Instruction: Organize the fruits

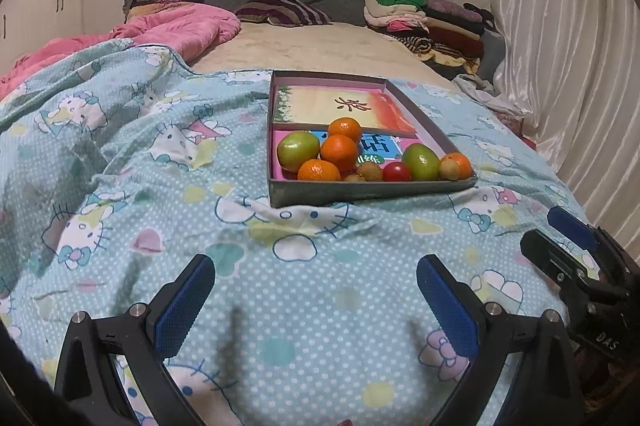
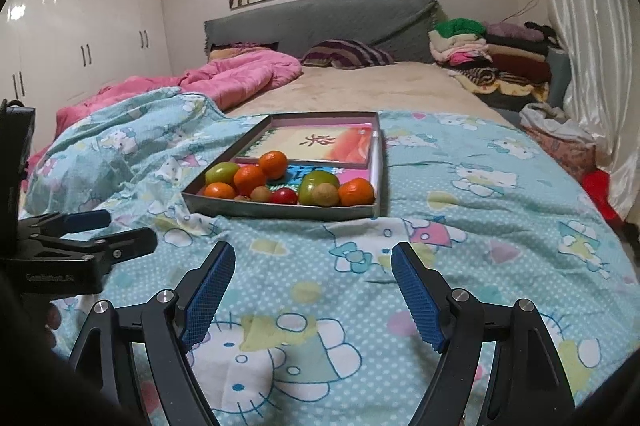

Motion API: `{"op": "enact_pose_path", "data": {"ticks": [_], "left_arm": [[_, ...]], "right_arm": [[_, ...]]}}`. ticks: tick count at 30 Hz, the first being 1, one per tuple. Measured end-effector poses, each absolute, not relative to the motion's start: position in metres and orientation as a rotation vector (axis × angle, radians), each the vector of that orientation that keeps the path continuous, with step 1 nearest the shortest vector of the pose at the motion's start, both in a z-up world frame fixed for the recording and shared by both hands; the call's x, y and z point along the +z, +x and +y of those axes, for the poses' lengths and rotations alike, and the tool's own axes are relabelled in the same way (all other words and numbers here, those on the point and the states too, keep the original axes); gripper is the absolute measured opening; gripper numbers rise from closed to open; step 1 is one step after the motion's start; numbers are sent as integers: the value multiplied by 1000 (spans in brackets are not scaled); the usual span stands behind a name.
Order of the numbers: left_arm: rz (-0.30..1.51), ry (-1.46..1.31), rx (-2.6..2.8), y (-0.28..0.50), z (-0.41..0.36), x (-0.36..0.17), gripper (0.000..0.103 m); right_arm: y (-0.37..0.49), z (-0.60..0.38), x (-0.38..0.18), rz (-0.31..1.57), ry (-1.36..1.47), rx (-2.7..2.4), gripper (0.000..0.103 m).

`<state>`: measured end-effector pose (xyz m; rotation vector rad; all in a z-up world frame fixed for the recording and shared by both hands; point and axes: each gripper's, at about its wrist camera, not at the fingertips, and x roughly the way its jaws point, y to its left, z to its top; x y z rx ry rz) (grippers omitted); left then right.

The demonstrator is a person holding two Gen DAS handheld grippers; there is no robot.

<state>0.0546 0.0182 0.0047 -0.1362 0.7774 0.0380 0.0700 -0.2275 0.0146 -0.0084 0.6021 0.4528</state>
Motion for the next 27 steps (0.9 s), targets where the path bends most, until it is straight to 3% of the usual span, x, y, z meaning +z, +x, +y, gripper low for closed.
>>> {"op": "enact_pose_path", "data": {"ticks": [27], "left_arm": [[807,-145,44,58,19,-4,102]], "right_arm": [[74,-216,5,624,-42,472,82]]}}
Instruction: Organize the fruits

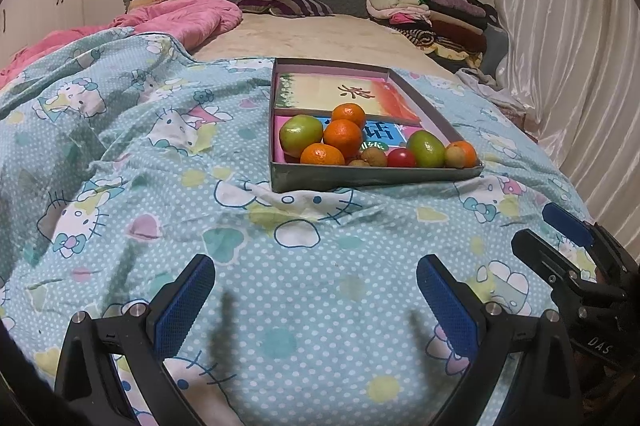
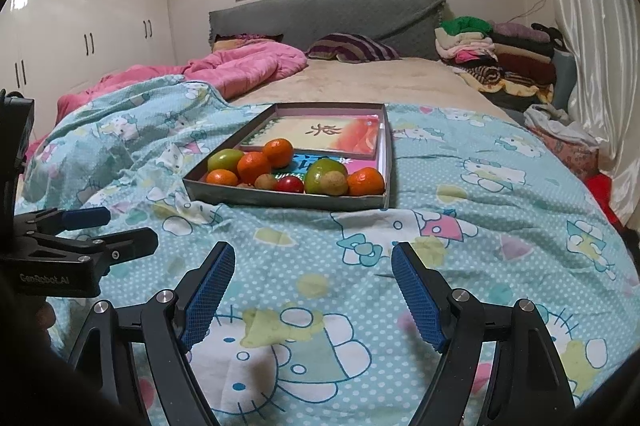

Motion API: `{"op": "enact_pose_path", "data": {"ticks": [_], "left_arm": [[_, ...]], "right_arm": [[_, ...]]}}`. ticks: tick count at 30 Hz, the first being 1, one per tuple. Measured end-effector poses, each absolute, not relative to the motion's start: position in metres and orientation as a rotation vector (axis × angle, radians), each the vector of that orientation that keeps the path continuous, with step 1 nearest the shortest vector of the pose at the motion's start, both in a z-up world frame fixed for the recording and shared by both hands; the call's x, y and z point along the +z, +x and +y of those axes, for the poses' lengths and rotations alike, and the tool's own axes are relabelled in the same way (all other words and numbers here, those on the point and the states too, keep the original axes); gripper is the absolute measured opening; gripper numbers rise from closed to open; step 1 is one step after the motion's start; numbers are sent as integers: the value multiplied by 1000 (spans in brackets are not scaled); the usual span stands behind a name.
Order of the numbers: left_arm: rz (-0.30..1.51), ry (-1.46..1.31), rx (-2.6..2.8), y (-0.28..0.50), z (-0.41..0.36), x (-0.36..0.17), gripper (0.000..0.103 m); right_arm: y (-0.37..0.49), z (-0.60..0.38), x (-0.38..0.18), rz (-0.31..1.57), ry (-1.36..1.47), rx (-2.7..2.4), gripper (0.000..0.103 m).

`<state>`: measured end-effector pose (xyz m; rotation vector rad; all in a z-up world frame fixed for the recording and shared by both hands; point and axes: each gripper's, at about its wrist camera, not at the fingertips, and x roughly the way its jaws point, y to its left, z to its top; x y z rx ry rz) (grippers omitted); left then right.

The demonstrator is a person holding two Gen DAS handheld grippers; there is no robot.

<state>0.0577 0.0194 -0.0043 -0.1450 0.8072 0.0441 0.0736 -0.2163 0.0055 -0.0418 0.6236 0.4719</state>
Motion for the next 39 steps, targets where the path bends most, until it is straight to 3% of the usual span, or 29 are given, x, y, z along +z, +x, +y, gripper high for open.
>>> {"op": "enact_pose_path", "data": {"ticks": [39], "left_arm": [[819,-136,56,59,21,-8,102]], "right_arm": [[75,-214,2,631,-62,471,82]]}}
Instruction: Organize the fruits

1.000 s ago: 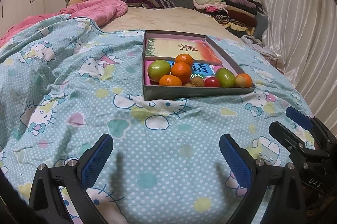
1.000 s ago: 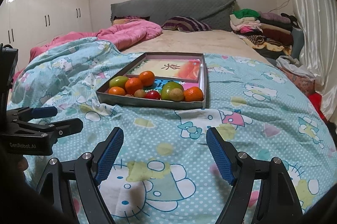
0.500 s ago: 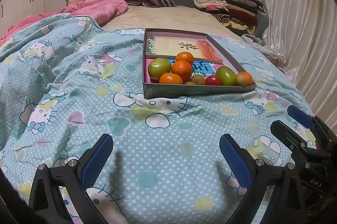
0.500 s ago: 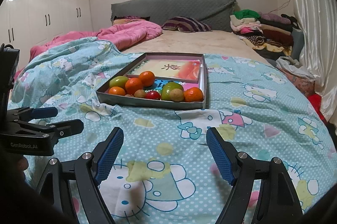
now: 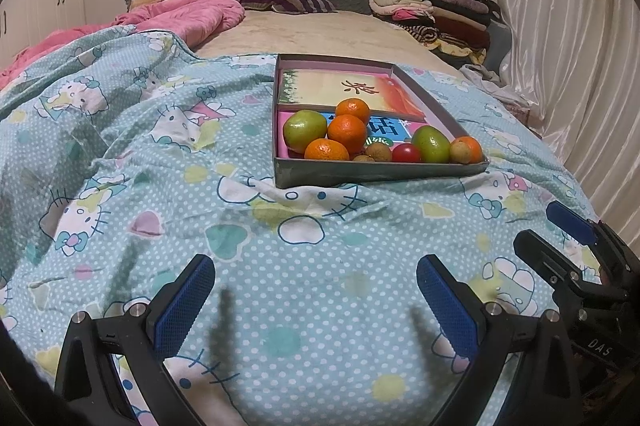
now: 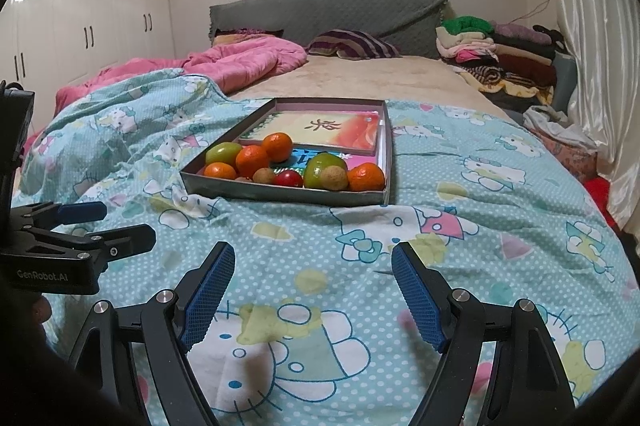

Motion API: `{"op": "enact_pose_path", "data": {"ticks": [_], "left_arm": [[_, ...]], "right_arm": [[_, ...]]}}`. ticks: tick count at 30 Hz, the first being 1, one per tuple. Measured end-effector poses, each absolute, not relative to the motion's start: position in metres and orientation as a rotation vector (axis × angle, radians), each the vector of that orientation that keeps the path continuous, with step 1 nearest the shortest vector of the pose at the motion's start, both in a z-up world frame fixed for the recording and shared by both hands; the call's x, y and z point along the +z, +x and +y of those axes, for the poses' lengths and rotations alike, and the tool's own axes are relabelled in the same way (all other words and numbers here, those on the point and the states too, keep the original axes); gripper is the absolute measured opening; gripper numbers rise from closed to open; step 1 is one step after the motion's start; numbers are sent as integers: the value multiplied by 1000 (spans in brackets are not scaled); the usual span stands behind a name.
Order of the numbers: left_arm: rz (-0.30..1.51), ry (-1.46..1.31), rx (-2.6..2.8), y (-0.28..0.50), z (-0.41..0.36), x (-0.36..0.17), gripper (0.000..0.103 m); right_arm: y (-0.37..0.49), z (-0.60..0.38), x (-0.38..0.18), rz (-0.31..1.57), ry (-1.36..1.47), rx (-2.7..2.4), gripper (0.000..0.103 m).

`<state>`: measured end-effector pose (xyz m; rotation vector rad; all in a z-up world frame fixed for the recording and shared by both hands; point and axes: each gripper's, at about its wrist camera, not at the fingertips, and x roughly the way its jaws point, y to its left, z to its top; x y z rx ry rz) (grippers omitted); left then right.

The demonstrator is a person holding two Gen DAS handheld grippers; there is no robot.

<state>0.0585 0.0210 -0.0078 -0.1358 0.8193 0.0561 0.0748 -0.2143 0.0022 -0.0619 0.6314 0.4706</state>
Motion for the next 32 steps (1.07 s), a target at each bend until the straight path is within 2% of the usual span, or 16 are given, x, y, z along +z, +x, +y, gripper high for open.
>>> {"op": "enact_pose_path", "data": {"ticks": [32], "left_arm": [[829,-129,81,67,31,-9,102]], "right_arm": [[87,-227,-1,665,-12,439,82]]}}
